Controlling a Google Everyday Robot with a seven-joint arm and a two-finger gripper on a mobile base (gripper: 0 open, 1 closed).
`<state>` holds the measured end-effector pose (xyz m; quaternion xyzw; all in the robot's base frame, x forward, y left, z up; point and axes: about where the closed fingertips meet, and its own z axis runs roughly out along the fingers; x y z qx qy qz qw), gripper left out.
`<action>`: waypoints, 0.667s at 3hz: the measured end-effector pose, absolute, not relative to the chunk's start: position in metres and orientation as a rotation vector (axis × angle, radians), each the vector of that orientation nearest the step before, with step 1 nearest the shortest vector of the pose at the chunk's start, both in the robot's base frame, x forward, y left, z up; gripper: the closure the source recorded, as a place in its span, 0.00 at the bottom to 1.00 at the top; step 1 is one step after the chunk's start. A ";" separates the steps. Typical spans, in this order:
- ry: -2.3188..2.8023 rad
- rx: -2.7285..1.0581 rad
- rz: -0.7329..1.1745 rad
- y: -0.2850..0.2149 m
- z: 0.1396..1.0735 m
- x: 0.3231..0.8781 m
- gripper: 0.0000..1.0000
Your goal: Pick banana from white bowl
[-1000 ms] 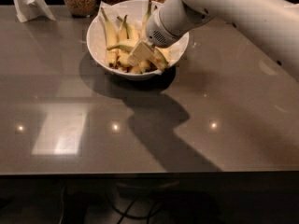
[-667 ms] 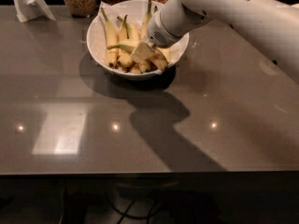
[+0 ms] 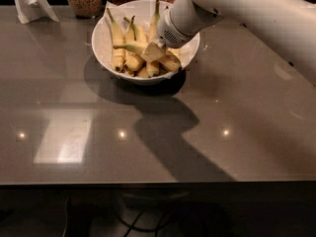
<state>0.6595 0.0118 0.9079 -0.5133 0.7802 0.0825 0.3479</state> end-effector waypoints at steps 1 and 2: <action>2.013 -1.358 0.191 0.014 0.926 0.652 1.00; 2.007 -1.379 0.179 0.015 0.936 0.646 1.00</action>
Offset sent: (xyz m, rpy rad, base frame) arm -0.0192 0.0011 0.0433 -0.0551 -0.0223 0.0367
